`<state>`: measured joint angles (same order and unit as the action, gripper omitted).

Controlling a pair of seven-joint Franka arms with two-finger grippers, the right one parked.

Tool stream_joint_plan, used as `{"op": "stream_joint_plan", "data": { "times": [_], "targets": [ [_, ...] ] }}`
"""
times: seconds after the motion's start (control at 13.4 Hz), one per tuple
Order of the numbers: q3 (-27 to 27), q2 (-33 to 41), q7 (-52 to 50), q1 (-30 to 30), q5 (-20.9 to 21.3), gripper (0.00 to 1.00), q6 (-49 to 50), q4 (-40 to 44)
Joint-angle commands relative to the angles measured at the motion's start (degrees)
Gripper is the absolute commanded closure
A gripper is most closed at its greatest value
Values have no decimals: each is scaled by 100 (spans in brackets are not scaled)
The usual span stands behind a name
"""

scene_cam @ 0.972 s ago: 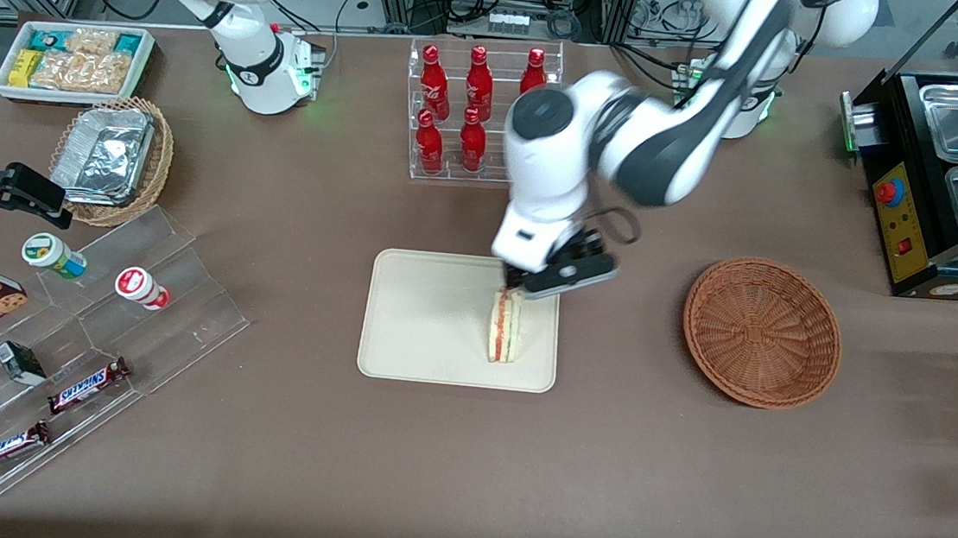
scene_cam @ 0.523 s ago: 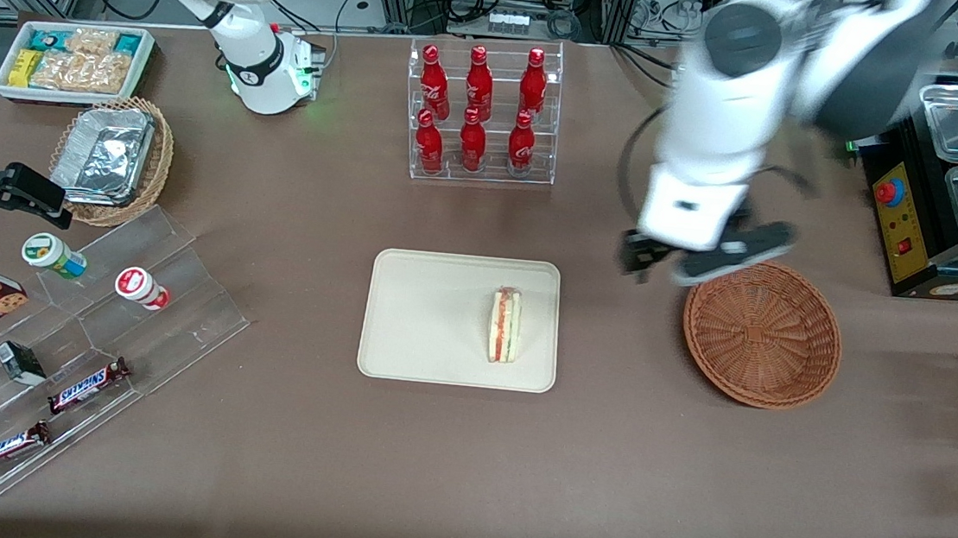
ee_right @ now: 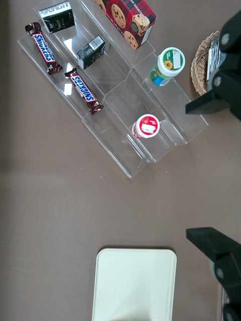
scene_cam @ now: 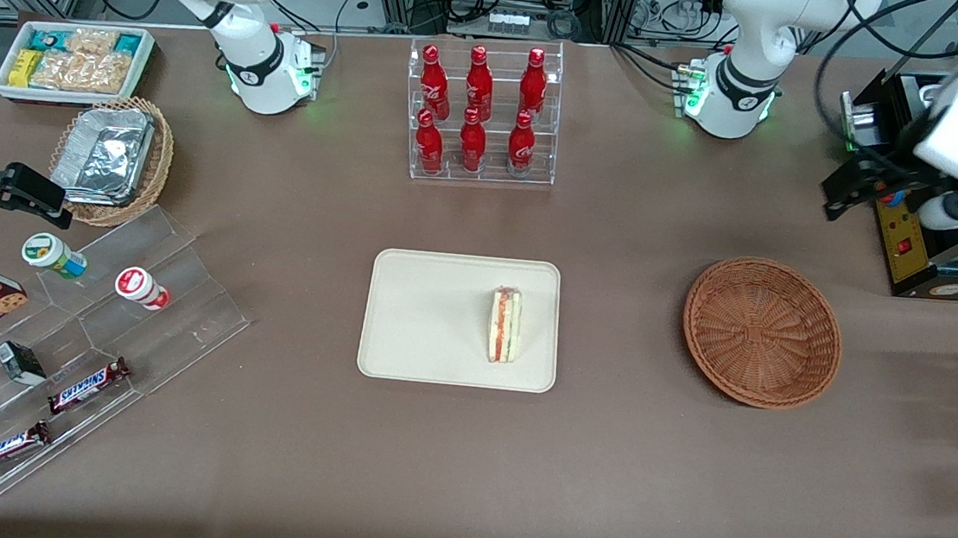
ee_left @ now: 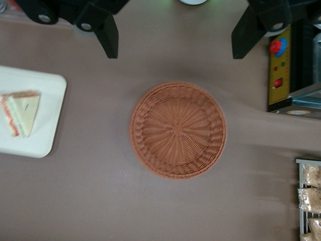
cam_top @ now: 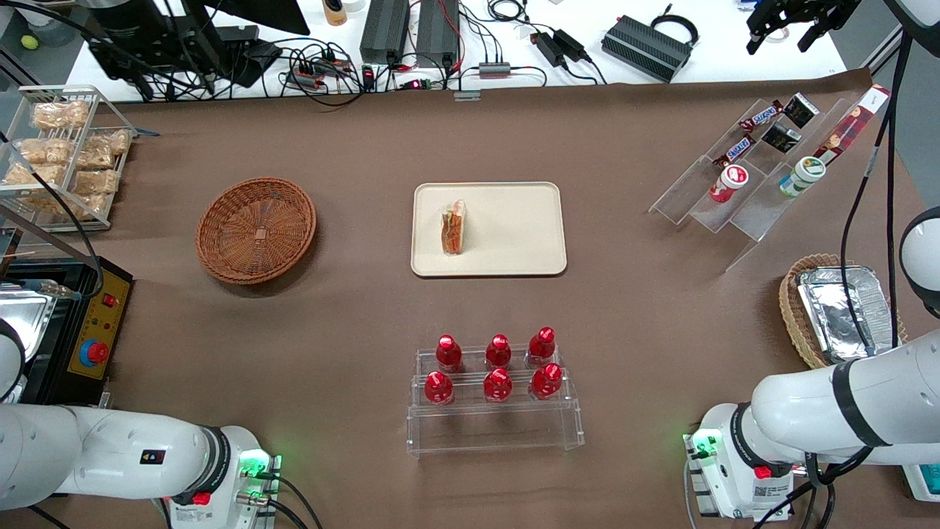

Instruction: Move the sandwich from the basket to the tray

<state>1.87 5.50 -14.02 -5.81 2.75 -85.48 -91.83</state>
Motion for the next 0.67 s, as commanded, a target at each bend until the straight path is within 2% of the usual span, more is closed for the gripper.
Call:
{"op": "stream_joint_plan", "data": {
  "times": [0.0, 0.22, 0.6],
  "targets": [
    [77, 162, 435, 229, -151, 0, 31, -282],
    [-64, 65, 453, 238, -380, 0, -48, -274],
    [-108, -330, 505, 265, -363, 0, -74, -45]
  ]
}}
